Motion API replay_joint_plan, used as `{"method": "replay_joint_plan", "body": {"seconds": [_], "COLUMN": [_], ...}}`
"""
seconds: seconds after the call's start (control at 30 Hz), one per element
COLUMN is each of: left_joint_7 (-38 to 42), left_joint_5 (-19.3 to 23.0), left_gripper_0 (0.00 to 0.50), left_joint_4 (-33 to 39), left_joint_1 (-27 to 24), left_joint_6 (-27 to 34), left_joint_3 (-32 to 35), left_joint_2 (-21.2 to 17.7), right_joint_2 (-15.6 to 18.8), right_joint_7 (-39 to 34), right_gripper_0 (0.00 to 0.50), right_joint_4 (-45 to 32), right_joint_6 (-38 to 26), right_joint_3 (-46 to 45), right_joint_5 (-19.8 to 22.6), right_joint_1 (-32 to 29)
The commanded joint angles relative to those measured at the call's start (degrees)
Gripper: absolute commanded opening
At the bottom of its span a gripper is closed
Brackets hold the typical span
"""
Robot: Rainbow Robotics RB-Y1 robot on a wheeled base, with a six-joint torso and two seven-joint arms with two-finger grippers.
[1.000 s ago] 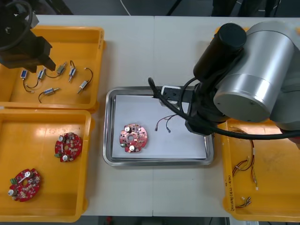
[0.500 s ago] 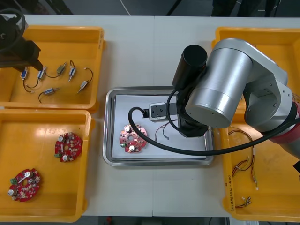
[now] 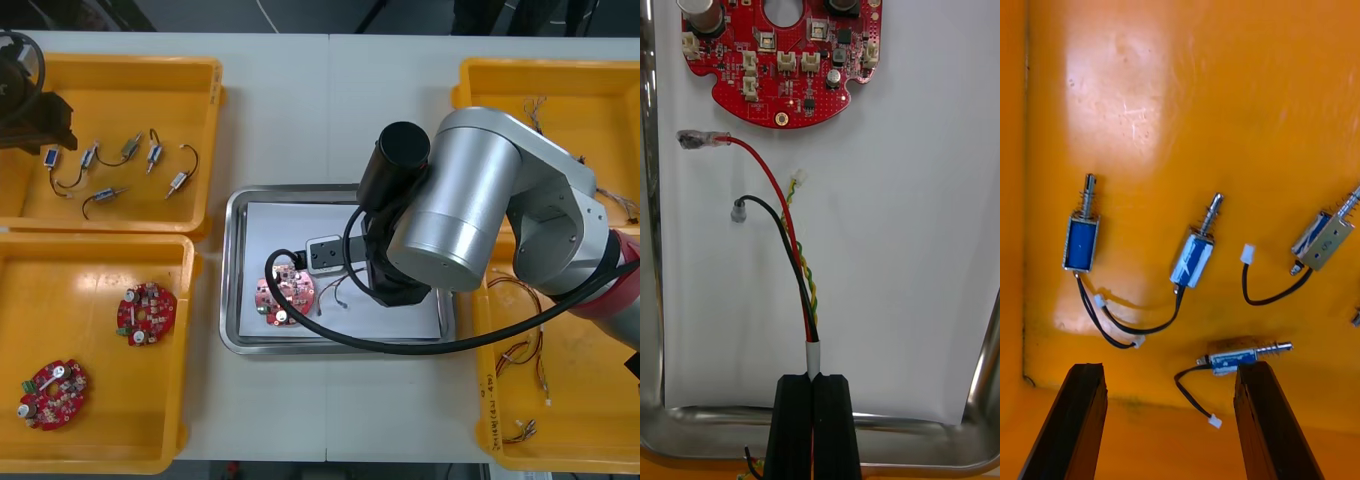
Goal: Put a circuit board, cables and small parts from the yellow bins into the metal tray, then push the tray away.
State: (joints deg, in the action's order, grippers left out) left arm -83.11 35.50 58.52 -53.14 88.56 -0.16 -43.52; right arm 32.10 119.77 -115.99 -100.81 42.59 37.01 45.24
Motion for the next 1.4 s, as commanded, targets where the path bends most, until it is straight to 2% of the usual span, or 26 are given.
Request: {"method": "replay_joint_plan", "body": {"seconds": [0.03,0.33,0.7,1.03,1.07,1.1,1.13,1.2,1.23,1.27,1.4], "left_joint_7": [-6.54,-7.94,-9.96,-11.37,-11.46,-11.63,-11.72,-11.99,-12.07,-12.25,-12.95], "left_joint_5": [-1.32,-1.58,-0.79,0.0,0.09,0.18,0.27,0.44,0.53,0.53,0.71], "left_gripper_0": [0.5,0.5,0.5,0.5,0.5,0.5,0.5,0.5,0.5,0.5,0.5], "left_joint_4": [-0.95,-5.09,-11.41,-14.67,-15.02,-15.46,-15.54,-16.42,-16.6,-16.95,-18.36], "left_joint_1": [-3.37,-3.55,-3.55,-3.46,-3.46,-3.46,-3.46,-3.46,-3.46,-3.46,-3.46], "left_joint_6": [-3.04,-10.86,-20.27,-23.08,-23.35,-23.61,-23.78,-24.49,-24.66,-24.93,-26.77], "left_joint_3": [1.66,-0.8,-3.62,-5.02,-5.11,-5.11,-5.11,-5.11,-5.11,-5.02,-5.11], "left_joint_2": [-1.48,-0.95,-0.07,0.81,0.9,0.99,1.16,1.51,1.69,1.86,2.3], "right_joint_2": [-0.99,-1.17,-1.52,-2.05,-2.05,-2.05,-2.05,-2.05,-2.13,-2.13,-2.05], "right_joint_7": [1.61,1.96,2.14,2.49,2.58,2.66,2.66,2.66,2.58,2.4,2.22], "right_gripper_0": [0.0,0.0,0.0,0.004,0.031,0.122,0.174,0.412,0.477,0.5,0.5], "right_joint_4": [-0.64,4.37,7.53,7.71,7.71,7.71,7.71,7.71,7.71,7.71,7.36], "right_joint_6": [1.94,7.12,8.09,8.18,8.18,8.18,8.09,8.18,8.27,8.35,8.18], "right_joint_3": [1.88,5.4,6.89,7.07,7.16,7.16,7.16,7.16,7.16,7.16,7.07], "right_joint_5": [-0.72,-2.39,-2.56,-3.79,-3.88,-3.88,-3.97,-3.97,-3.97,-3.88,-3.7], "right_joint_1": [-0.94,-1.03,-1.03,-1.65,-1.65,-1.65,-1.65,-1.65,-1.65,-1.65,-1.65]}}
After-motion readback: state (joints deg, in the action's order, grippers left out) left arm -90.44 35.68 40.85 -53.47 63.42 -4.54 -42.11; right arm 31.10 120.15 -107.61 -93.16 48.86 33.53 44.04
